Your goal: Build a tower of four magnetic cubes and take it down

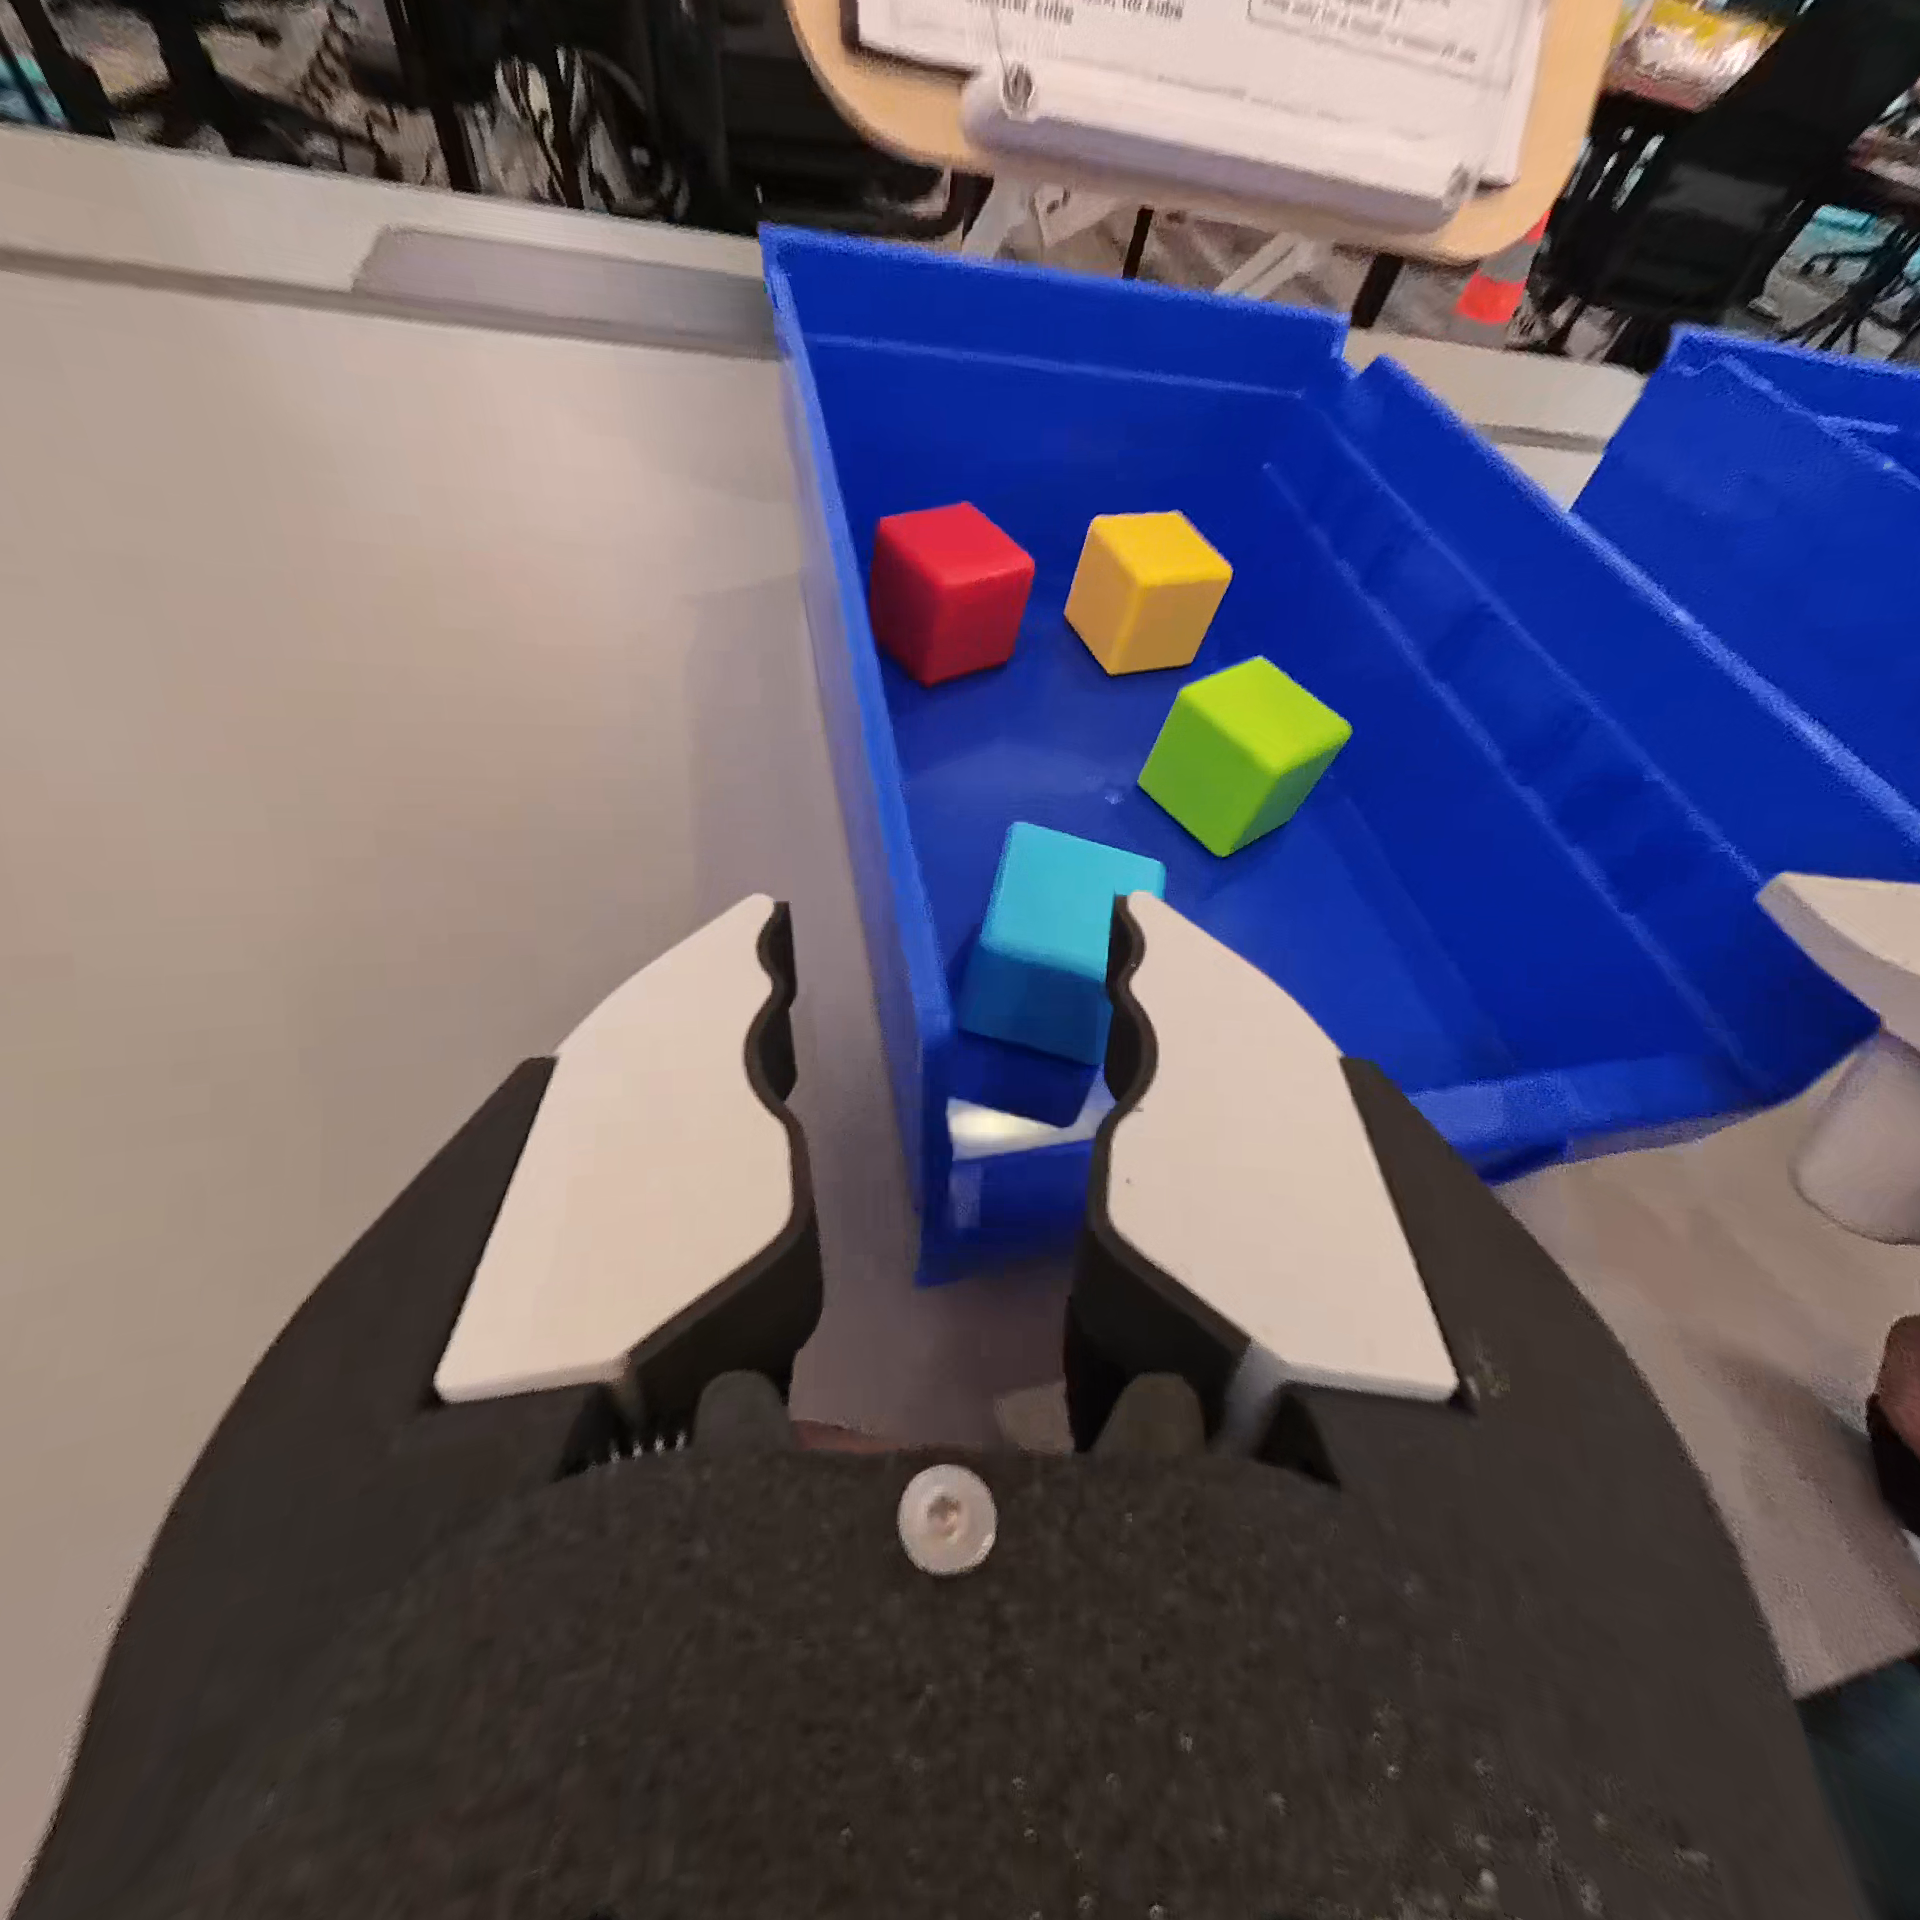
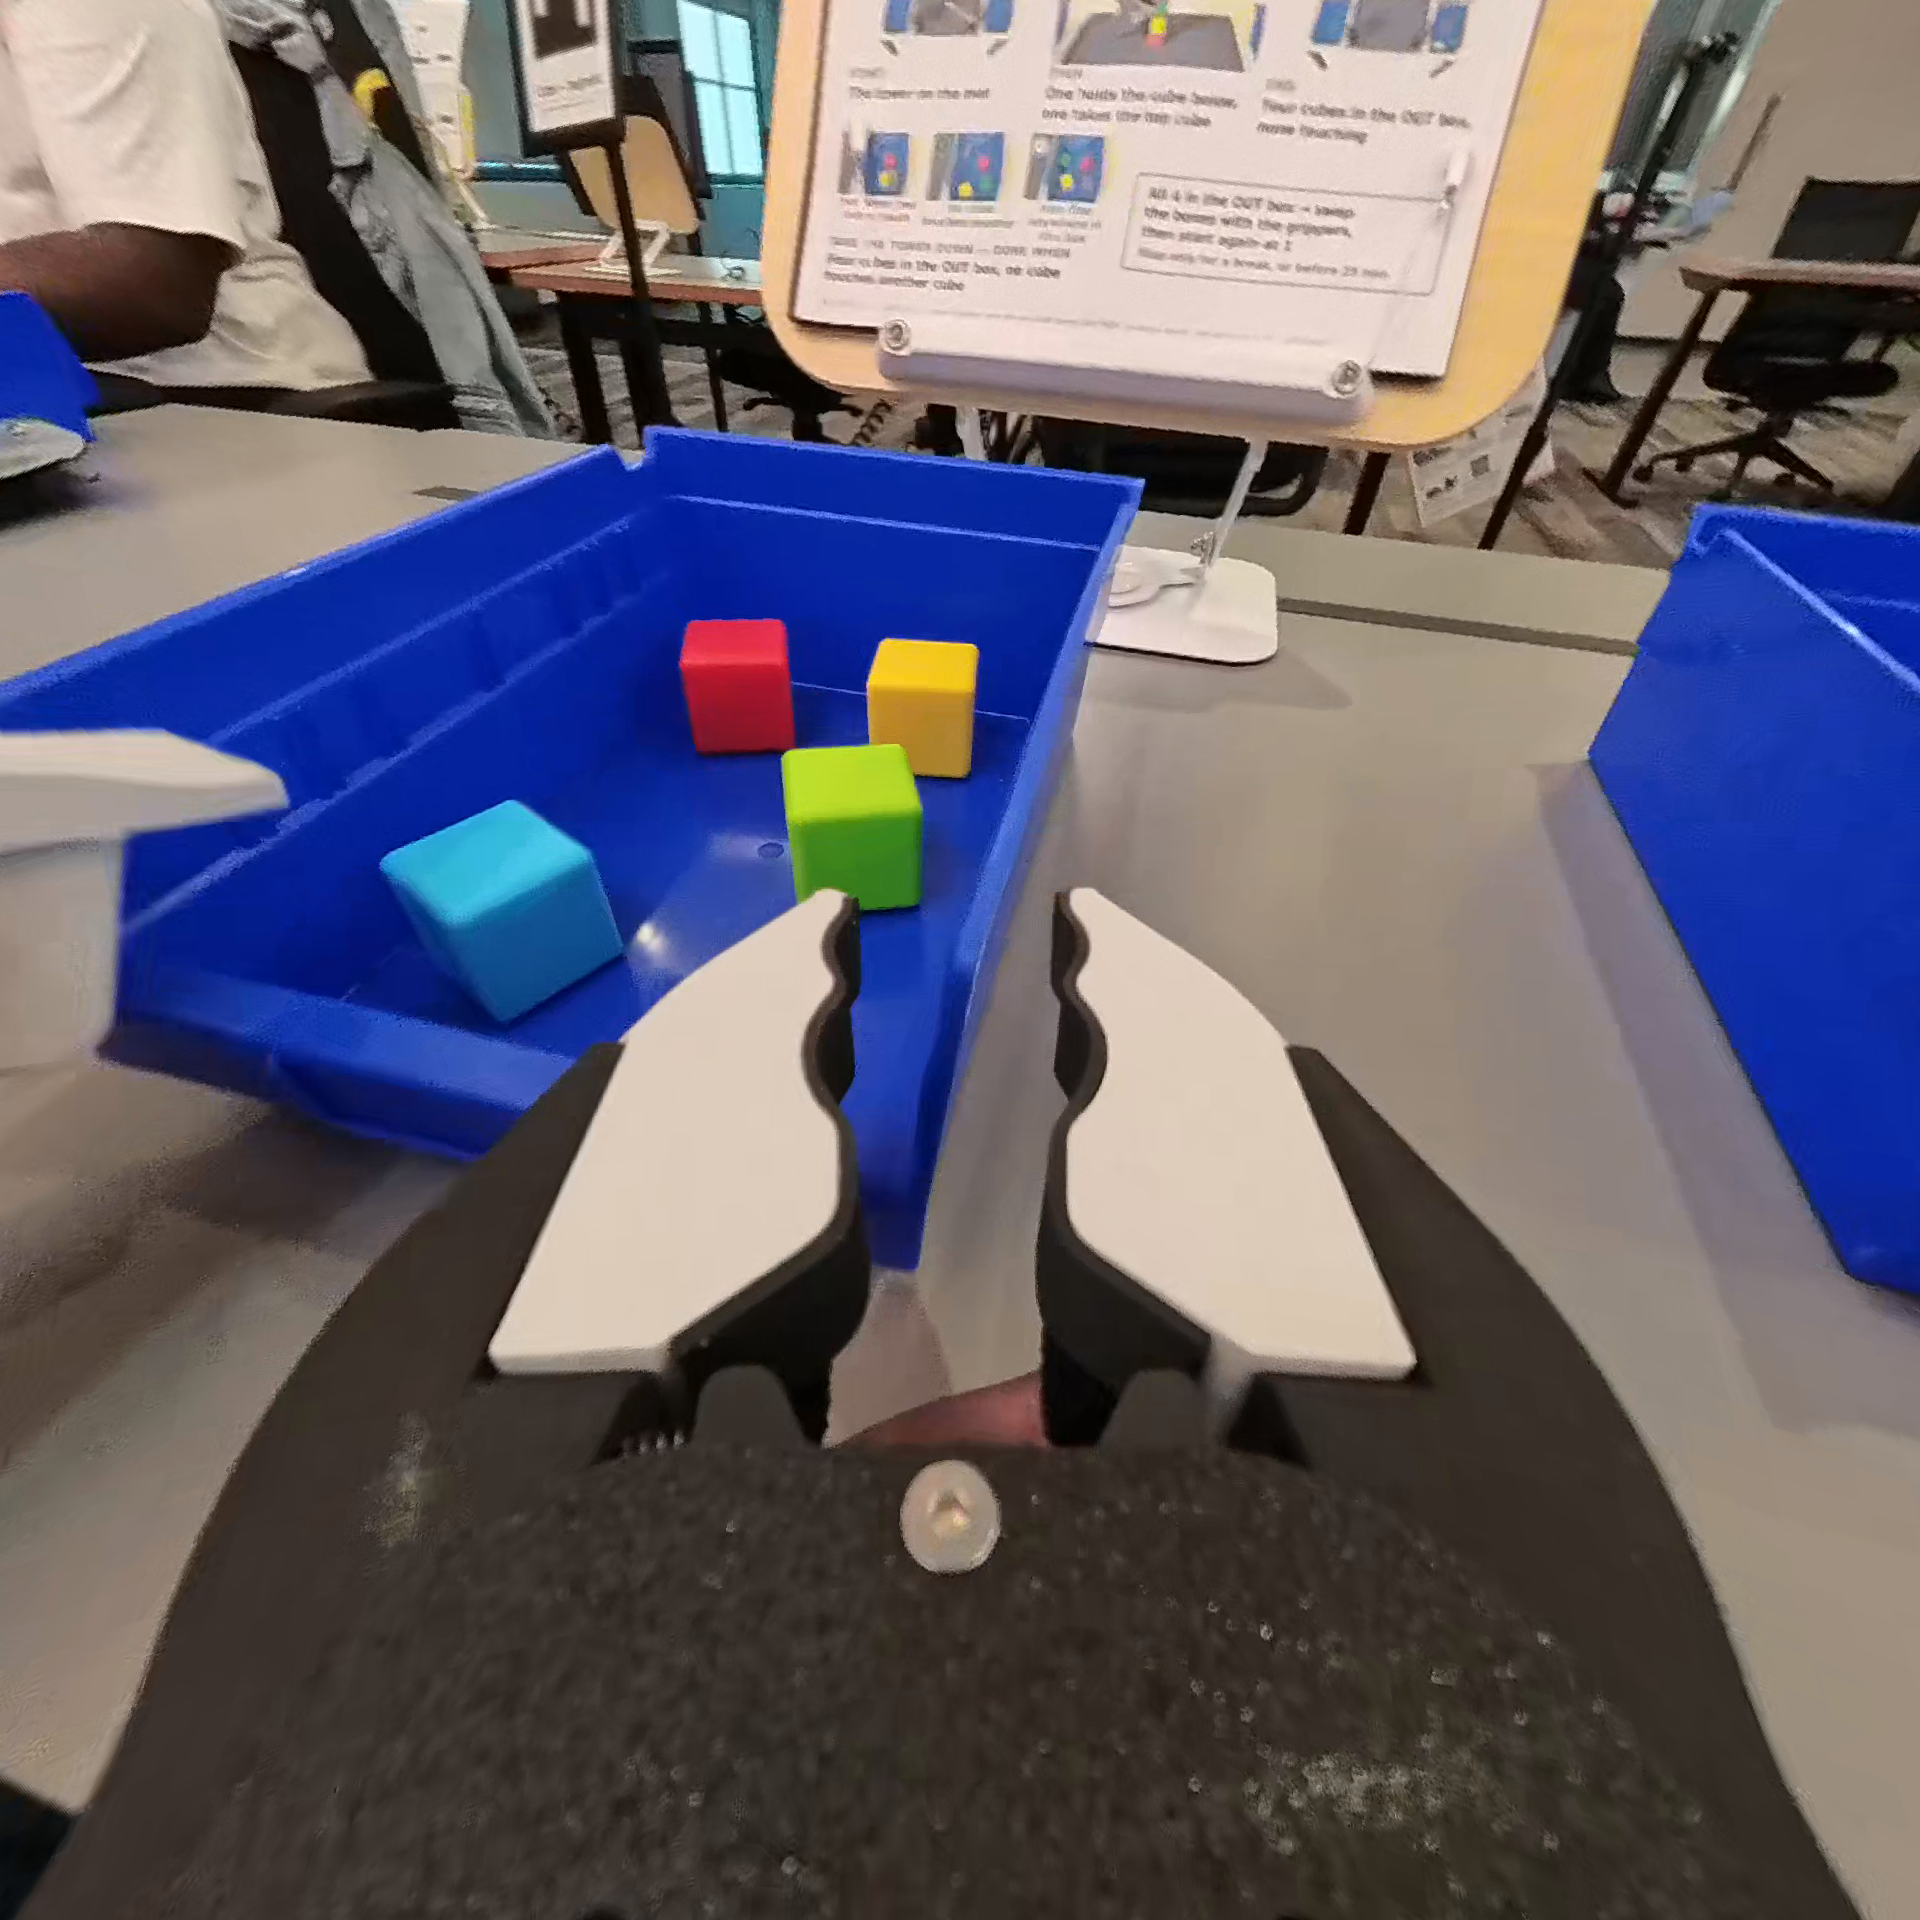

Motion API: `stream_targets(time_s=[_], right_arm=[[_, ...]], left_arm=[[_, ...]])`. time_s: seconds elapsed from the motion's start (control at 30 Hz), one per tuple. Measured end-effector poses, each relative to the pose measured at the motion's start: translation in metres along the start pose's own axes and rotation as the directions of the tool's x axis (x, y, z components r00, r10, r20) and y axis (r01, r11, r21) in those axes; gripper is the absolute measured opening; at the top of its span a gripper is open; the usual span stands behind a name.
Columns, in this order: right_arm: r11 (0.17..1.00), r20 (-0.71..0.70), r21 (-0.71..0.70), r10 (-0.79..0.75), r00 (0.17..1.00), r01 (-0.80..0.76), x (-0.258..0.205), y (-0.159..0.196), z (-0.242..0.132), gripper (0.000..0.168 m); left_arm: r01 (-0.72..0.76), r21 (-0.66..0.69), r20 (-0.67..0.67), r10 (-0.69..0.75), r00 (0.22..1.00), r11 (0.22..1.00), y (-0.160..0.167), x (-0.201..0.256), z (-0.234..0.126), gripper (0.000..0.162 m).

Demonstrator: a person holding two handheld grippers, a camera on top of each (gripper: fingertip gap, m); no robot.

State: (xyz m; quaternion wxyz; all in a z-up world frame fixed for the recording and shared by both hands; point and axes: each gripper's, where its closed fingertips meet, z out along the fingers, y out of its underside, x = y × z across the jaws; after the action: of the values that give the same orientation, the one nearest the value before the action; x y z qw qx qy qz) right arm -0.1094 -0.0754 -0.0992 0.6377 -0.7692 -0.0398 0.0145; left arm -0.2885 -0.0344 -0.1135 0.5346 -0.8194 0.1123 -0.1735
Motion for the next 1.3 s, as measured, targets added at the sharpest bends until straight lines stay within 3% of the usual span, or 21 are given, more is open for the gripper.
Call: stream_targets(time_s=[0.1, 0.33, 0.47, 0.7, 1.0, 1.3], right_arm=[[0.997, 0.007, -0.027, 0.074, 0.997, -0.074, -0.001, 0.002, 0.015, 0.028], [0.97, -0.029, -0.06, 0.236, 0.971, -0.237, 0.005, 0.008, 0.023, 0.008], [0.964, -0.065, -0.049, 0.258, 0.964, -0.262, -0.001, 0.009, 0.018, 0.006], [0.961, -0.117, -0.011, 0.272, 0.955, -0.275, -0.036, 0.002, 0.016, 0.005], [0.968, 0.004, 0.032, 0.247, 0.969, -0.247, -0.134, -0.04, 0.054, 0.005], [0.974, 0.052, -0.062, 0.223, 0.973, -0.22, -0.222, -0.033, 0.102, 0.006]], left_arm=[[0.039, -0.081, -0.014, -0.041, 0.999, 0.996, 0.01, 0.005, 0.018, 0.057], [0.258, -0.074, -0.006, -0.259, 0.966, 0.963, 0.009, -0.002, 0.021, 0.024], [0.185, -0.026, 0.087, -0.182, 0.979, 0.982, 0.002, -0.012, 0.014, 0.007], [0.106, -0.003, 0.183, -0.104, 0.978, 0.994, -0.007, -0.044, -0.001, 0.005], [0.025, 0.062, 0.276, -0.041, 0.96, 0.998, -0.052, -0.14, -0.043, 0.004], [0.127, 0.018, 0.333, -0.126, 0.935, 0.992, -0.039, -0.24, -0.045, 0.004]])
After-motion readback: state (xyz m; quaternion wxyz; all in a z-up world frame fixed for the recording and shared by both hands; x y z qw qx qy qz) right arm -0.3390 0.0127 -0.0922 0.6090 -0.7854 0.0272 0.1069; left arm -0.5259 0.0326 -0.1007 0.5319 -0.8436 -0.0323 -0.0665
